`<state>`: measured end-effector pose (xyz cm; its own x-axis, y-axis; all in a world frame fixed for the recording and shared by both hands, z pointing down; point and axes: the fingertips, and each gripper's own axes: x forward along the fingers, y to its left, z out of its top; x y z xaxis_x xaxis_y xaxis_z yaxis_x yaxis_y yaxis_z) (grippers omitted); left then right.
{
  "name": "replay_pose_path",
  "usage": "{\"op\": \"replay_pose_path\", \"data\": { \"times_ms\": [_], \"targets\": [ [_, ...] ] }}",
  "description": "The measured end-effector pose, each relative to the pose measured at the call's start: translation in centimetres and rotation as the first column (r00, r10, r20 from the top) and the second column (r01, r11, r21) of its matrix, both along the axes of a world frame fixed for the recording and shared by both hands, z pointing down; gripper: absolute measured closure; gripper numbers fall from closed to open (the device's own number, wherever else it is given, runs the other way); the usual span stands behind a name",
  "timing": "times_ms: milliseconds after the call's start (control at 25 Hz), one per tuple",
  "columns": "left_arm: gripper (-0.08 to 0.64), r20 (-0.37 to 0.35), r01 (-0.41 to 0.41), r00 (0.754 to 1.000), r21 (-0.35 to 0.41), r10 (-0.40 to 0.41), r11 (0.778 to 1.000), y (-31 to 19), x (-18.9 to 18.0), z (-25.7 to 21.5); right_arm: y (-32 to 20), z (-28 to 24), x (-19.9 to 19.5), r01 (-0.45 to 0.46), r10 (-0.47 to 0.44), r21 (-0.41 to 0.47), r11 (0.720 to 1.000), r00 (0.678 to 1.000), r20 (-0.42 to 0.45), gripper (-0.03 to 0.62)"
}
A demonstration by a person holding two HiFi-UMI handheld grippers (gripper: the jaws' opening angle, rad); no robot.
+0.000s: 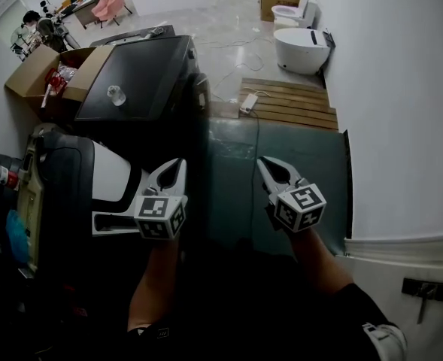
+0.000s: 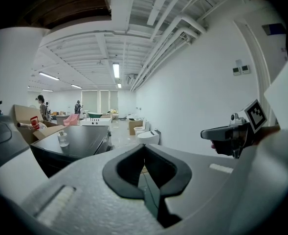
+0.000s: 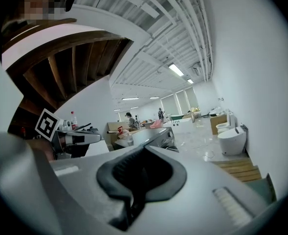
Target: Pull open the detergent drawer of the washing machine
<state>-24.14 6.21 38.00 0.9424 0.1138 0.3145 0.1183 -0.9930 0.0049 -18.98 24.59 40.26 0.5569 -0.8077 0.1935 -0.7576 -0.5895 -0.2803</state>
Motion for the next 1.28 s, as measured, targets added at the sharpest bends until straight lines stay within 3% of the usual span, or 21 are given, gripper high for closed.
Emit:
{"op": "replay_pose_path", "data": {
  "times_ms": [320, 680, 1280],
  "targets": [
    [0.549, 0.006, -0.020, 1.000, -0.009, 0.020, 1.000, 0.9, 3.1, 1.2, 1.1, 0.3, 2.2, -0.018, 0.018, -0.018, 1.000, 1.000, -0.007, 0.591],
    [0.549, 0.000, -0.026, 1.000, -0.040, 0.026, 0.999, -2.1, 8.4, 2.1, -1.0, -0.2, 6.9, -0.030, 0.029, -0.042, 0.999, 0.999, -0.023, 0.591],
    [0.549, 0.014, -0.054, 0.998, -0.026, 0.055, 0.998, -12.2, 20.5, 3.1, -12.3, -0.8, 18.7, -0.014, 0.013, -0.034, 0.999, 1.000, -0.025, 0.591]
  ]
}}
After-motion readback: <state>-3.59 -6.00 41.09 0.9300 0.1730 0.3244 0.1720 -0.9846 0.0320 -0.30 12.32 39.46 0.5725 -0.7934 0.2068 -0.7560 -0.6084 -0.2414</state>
